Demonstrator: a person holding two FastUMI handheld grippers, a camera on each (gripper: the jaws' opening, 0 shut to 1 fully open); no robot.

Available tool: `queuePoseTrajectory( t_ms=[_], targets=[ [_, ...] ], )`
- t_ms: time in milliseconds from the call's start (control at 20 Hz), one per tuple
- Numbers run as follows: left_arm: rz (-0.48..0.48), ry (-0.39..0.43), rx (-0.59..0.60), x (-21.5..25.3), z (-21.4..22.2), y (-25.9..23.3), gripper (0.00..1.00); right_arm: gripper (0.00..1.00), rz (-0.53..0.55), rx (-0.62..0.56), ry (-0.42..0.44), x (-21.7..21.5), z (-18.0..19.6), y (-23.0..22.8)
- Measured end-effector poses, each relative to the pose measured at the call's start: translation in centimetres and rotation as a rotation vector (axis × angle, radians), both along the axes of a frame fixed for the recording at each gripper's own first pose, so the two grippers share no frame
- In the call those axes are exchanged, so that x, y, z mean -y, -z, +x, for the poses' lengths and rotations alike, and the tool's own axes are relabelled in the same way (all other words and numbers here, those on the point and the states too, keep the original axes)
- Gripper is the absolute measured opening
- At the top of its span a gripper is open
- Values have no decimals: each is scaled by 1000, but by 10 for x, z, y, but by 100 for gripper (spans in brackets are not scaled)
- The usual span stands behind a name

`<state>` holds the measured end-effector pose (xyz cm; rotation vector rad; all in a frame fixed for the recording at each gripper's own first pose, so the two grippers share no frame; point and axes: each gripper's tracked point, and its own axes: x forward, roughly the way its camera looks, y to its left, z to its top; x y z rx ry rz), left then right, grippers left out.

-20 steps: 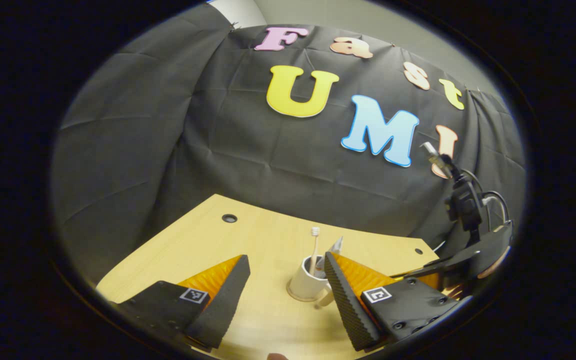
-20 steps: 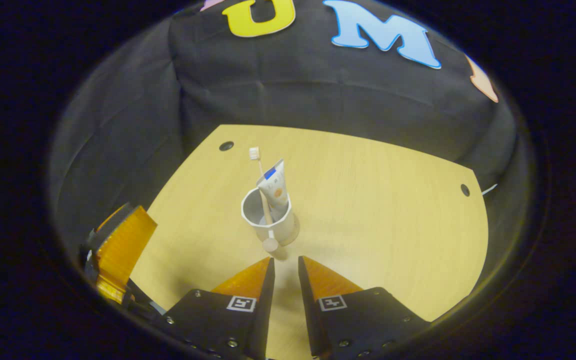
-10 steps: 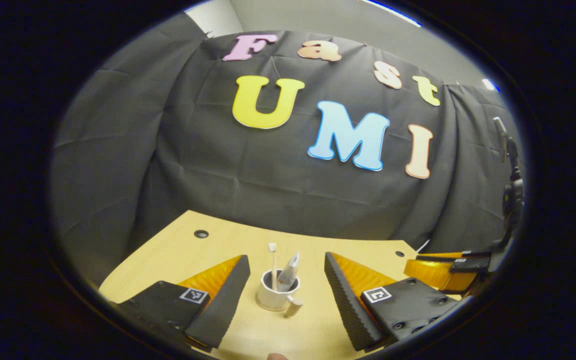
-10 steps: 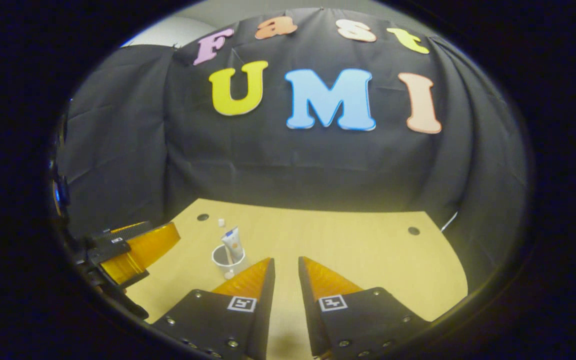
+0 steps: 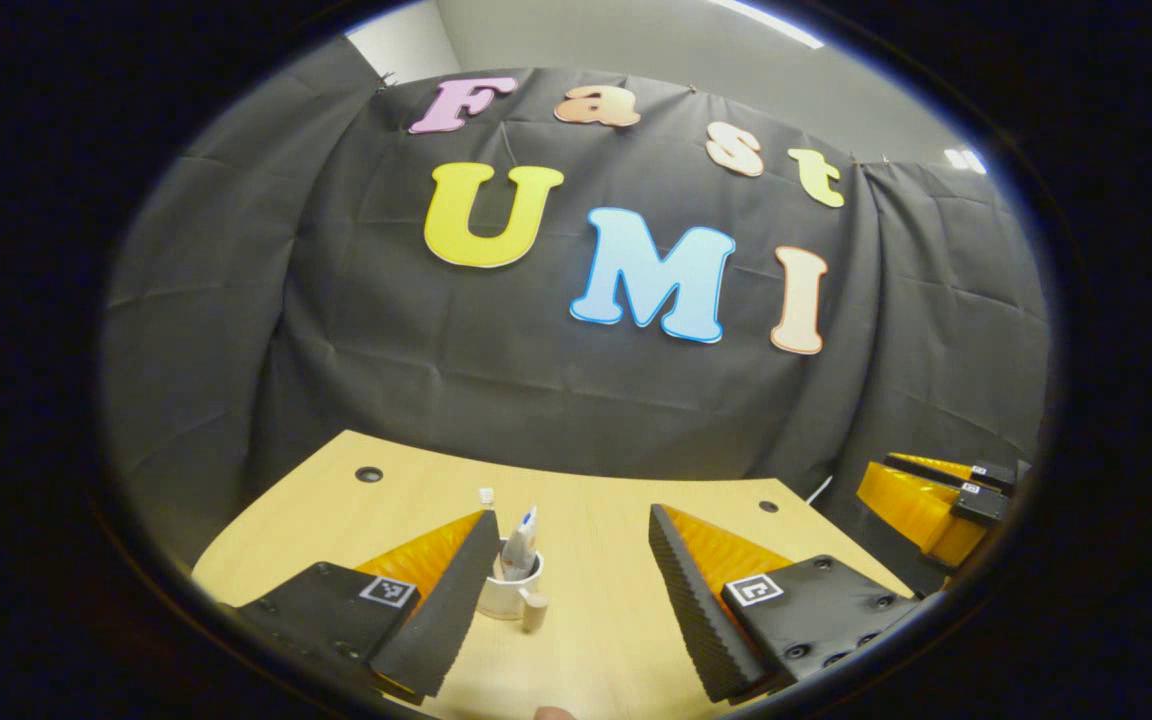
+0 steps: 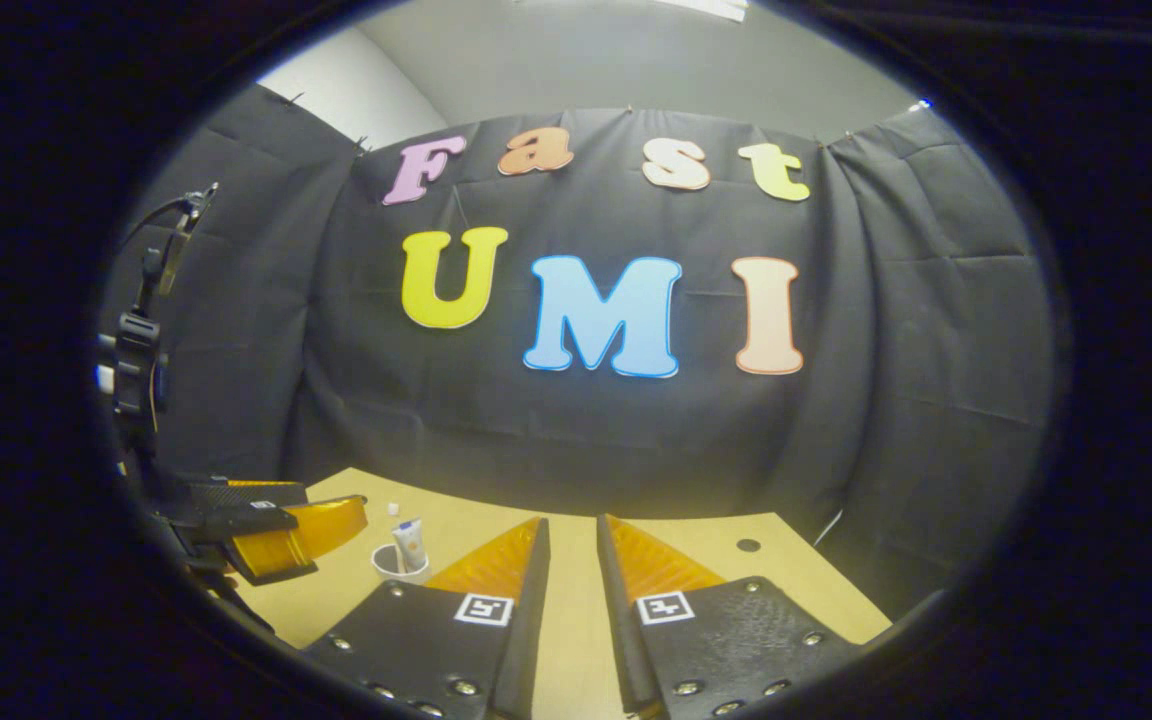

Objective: Put the toothbrush and toothpaste on the desktop into the cup, then pick up the cup and place it on the coaster on the desktop.

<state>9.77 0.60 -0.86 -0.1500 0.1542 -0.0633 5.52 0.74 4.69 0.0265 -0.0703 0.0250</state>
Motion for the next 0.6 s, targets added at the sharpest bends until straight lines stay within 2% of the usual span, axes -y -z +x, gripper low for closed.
queuePoseTrajectory(
  t_ms=[200,600],
  targets=[
    [18,6,5,11,-6,-3,96,30,47,18,46,19,-7,1],
    [35,-10,11,19,-16,-4,96,30,66,2,17,27,-7,8]
  ],
)
